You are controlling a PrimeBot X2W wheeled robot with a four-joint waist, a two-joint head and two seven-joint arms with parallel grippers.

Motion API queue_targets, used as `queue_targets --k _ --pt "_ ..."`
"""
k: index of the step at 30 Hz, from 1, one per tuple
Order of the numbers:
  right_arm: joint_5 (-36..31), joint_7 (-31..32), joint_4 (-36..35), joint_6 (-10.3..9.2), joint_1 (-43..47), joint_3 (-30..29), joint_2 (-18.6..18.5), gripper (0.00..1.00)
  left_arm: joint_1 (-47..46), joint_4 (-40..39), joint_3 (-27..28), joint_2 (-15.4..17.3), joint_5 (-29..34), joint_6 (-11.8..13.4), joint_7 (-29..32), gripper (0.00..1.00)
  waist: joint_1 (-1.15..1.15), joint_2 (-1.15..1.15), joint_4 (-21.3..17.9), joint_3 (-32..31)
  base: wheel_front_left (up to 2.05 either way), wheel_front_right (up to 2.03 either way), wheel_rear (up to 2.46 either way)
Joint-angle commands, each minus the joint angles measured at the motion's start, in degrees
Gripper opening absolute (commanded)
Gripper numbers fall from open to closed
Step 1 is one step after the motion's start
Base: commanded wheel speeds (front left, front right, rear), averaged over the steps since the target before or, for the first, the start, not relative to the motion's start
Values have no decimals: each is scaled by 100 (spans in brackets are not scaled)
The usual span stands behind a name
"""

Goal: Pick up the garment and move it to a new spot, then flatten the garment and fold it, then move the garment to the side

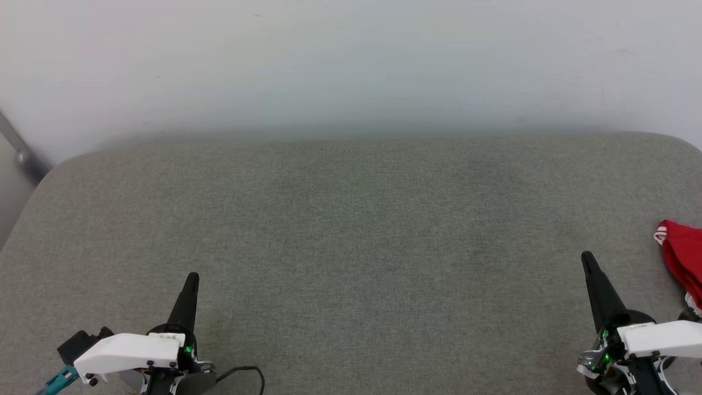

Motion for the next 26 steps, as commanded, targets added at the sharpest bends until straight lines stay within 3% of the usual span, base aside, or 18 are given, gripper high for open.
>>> queue_targets --k 1,26 --pt "113 14 8 0 -134 -21 19 0 -121 -5 43 -8 -85 -55 25 0 0 0 2 2 0 0 0" --pt "1086 135 236 -2 -286 -114 112 0 -249 94 292 -188 -911 -249 311 0 0 0 44 53 0 0 0"
